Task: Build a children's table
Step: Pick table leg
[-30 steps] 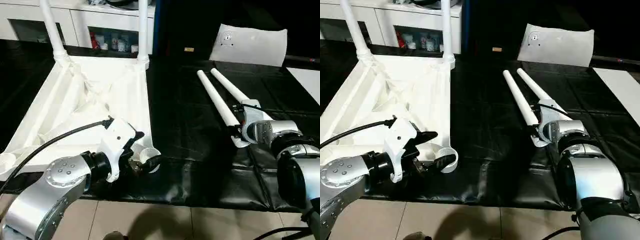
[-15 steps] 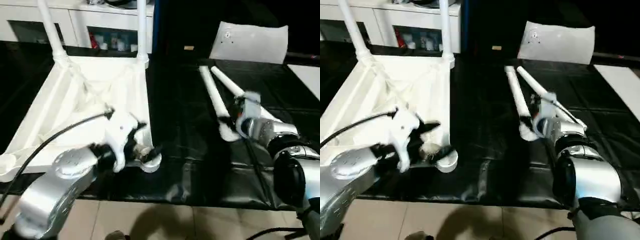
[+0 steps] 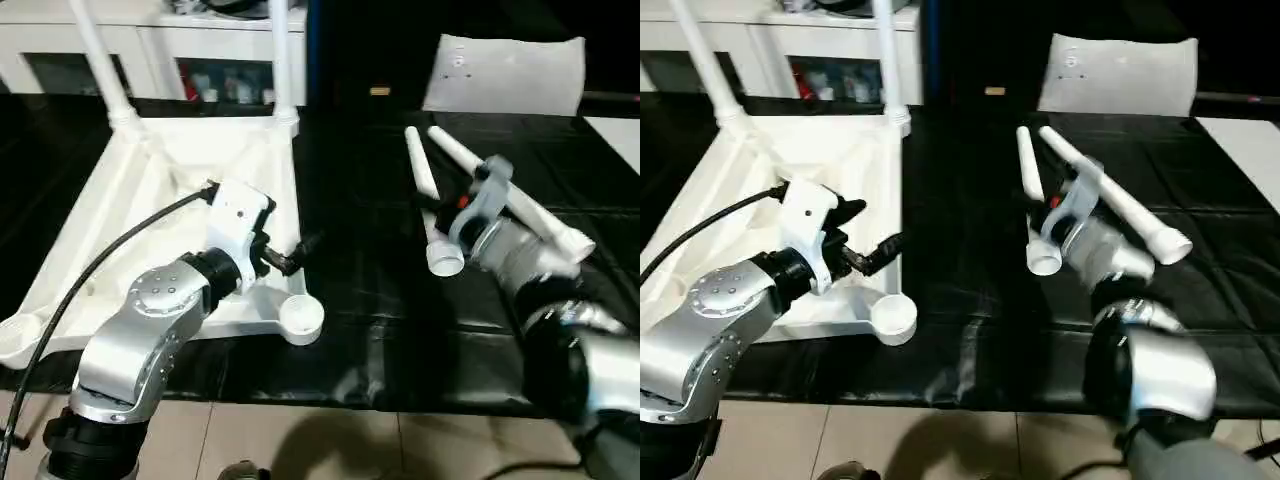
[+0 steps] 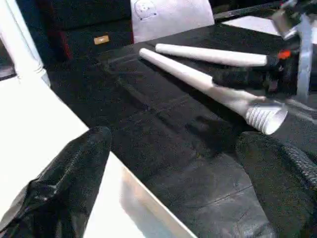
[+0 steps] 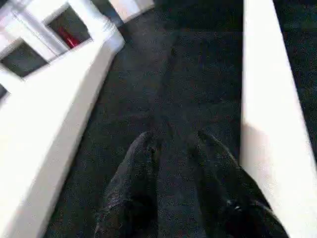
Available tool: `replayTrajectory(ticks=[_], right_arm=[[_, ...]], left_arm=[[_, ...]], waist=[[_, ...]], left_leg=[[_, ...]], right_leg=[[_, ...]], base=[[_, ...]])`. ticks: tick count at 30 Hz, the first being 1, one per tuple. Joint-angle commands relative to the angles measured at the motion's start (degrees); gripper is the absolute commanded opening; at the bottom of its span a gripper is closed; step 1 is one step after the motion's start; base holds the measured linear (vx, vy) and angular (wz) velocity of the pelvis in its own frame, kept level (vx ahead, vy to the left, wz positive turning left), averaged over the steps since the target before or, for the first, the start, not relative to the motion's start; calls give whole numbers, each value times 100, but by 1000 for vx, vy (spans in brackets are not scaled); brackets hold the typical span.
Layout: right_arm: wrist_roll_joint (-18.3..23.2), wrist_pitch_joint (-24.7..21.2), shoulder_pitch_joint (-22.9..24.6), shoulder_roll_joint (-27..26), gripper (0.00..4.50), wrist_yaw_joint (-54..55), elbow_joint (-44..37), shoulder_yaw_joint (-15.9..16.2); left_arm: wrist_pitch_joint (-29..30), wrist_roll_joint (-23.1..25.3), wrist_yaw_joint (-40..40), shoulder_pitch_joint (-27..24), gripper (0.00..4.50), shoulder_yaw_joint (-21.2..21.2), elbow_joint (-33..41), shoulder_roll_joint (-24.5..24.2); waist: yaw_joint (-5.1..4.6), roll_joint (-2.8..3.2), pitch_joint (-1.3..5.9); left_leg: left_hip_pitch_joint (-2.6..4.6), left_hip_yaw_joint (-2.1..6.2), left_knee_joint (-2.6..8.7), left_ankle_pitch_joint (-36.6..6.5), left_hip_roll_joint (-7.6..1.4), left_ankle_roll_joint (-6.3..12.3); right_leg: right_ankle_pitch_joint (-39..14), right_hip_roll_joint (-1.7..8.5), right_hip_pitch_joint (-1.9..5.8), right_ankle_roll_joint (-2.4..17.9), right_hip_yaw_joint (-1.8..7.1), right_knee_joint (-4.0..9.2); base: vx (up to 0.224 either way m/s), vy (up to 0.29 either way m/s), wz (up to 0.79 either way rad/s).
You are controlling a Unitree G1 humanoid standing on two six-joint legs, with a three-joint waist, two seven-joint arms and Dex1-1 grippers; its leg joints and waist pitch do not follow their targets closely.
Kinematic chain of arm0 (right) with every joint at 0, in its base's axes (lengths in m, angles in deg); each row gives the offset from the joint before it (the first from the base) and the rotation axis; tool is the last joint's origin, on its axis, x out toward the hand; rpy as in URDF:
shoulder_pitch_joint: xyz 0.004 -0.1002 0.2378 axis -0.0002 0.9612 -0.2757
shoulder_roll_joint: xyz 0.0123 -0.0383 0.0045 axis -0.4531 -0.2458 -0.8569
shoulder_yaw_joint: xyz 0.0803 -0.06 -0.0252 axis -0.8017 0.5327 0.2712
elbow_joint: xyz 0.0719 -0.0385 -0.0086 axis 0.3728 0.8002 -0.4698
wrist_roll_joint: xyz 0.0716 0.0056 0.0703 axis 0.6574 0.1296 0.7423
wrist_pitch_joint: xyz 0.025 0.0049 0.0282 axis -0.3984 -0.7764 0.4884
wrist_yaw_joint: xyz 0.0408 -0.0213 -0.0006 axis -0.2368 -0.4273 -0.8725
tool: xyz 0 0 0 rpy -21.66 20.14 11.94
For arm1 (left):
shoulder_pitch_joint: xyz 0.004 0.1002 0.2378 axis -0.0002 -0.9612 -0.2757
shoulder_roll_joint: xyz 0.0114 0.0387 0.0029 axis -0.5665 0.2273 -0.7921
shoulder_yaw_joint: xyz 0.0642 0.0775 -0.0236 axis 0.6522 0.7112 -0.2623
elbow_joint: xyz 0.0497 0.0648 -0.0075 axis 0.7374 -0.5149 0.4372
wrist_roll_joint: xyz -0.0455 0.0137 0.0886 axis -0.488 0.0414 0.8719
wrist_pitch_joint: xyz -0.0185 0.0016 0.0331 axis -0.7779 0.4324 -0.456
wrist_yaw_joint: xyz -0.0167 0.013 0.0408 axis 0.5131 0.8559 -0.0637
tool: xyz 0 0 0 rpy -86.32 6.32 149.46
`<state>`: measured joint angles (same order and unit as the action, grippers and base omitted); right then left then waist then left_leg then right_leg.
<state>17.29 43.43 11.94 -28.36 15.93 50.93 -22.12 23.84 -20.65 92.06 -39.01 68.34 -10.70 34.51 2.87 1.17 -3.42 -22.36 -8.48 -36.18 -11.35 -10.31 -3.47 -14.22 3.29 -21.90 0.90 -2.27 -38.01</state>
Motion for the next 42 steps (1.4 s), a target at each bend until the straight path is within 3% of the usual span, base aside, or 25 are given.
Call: replayTrajectory(ticks=[1,4,5,6,7,8,9,11,12,14,15,17,19,20,22,23,24,25,28,29,32,42], right_arm=[[-165,159,66,15,125,198,-315,133],[-236,216,58,-6,136,315,-417,204],[-298,301,-43,-5,148,412,-392,252],[-344,374,-131,-2,155,487,-385,305],[-400,442,-240,5,166,570,-318,353],[-417,449,-308,6,175,615,-276,365],[-463,459,-501,9,180,740,-156,393],[-522,419,-654,26,196,877,-38,420],[-564,382,-729,37,208,1011,51,432],[-668,282,-890,68,223,1283,274,475],[-668,282,-890,68,229,1283,274,475],[-784,162,-1021,110,240,1555,471,536],[-855,105,-1096,136,267,1696,585,590],[-926,57,-1169,160,273,1805,691,644],[-977,38,-1217,176,296,1889,764,678],[-1031,19,-1252,191,296,1969,828,714],[-1083,6,-1272,204,315,2035,878,751],[-1121,0,-1276,214,315,2070,904,780],[-1179,-29,-1270,217,337,2104,965,804],[-1209,-67,-1261,208,345,2073,992,827],[-1231,-150,-1243,181,375,2065,1044,835],[-1275,-758,-1297,182,375,1947,1211,811]], left_arm=[[-54,29,24,-109,450,33,104,-57],[-78,100,-23,-202,450,42,153,-100],[-109,143,-58,-222,450,25,171,-110],[-123,177,-100,-244,450,-2,207,-112],[-132,203,-136,-256,450,-29,225,-116],[-130,217,-144,-269,450,-41,248,-133],[-115,248,-160,-313,450,-75,326,-183],[-30,221,-154,-402,450,-109,506,-232],[-6,205,-146,-430,450,-127,561,-251],[72,185,-102,-485,450,-145,699,-339],[72,185,-102,-485,450,-145,699,-339],[186,142,-35,-529,450,-168,917,-451],[267,94,2,-546,450,-202,1072,-502],[367,29,30,-578,450,-241,1241,-557],[442,-13,37,-614,450,-265,1362,-599],[505,-41,38,-639,450,-284,1438,-631],[560,-62,33,-663,450,-300,1505,-651],[602,-77,26,-686,450,-309,1564,-658],[729,-119,-6,-751,450,-333,1727,-674],[799,-142,-26,-803,450,-350,1823,-685],[907,-177,-31,-873,450,-377,1937,-719],[1256,-288,-26,-920,450,-491,2173,-842]], waist=[[3,1,420],[17,15,409],[9,-38,404],[17,-16,400],[5,-54,394],[8,-40,393],[12,-69,391],[-1,-103,375],[-13,-83,384],[-27,-112,339],[-20,-88,358],[-27,-189,294],[-7,-141,303],[-20,-210,273],[-12,-223,303],[-21,-256,276],[-27,-249,266],[-36,-300,213],[-46,-300,156],[-53,-333,103],[-81,-354,73],[-103,-378,-40]], left_leg=[[87,-15,399,-512,-216,212],[90,-20,405,-519,-213,188],[85,-31,407,-532,-214,188],[89,-27,413,-558,-215,169],[84,-35,415,-598,-215,165],[81,-30,417,-585,-216,156],[80,-34,417,-568,-216,156],[64,-38,422,-482,-212,174],[70,-42,409,-428,-204,183],[49,-56,418,-389,-190,223],[65,-56,410,-339,-187,212],[52,-63,439,-363,-198,231],[71,-58,434,-347,-204,176],[59,-71,440,-317,-206,172],[28,-63,406,56,-189,237],[16,-69,410,127,-190,266],[13,-78,402,102,-182,298],[-6,-86,420,-14,-182,329],[29,-86,453,-251,-209,199],[19,-85,471,-287,-211,182],[15,-75,478,-374,-210,94],[31,-80,498,-281,-221,99]], right_leg=[[357,375,278,1723,189,424],[185,379,263,1615,197,434],[141,378,262,1595,203,449],[31,384,254,1573,200,446],[-48,382,254,1543,206,456],[-79,385,251,1531,206,451],[-134,393,247,1503,208,447],[-83,386,235,1475,207,443],[-5,379,232,1466,208,428],[65,362,214,1431,215,440],[122,362,216,1420,215,427],[119,351,195,1399,217,441],[178,353,184,1390,219,414],[232,344,173,1383,221,419],[752,336,192,1392,221,341],[868,325,176,1387,219,339],[934,315,163,1406,219,334],[825,326,160,1395,229,351],[531,334,136,1333,236,381],[494,326,116,1316,236,395],[448,338,136,1301,244,389],[420,351,125,1378,261,399]], base=[[0,0,0],[0,0,0],[0,0,0],[0,0,0],[0,0,0],[0,0,0],[0,0,0],[0,0,0],[0,0,0],[0,0,0],[0,0,0],[0,0,0],[0,0,0],[0,0,0],[0,0,0],[0,0,0],[0,0,0],[0,0,0],[0,0,0],[0,0,0],[0,0,0],[0,0,0]])
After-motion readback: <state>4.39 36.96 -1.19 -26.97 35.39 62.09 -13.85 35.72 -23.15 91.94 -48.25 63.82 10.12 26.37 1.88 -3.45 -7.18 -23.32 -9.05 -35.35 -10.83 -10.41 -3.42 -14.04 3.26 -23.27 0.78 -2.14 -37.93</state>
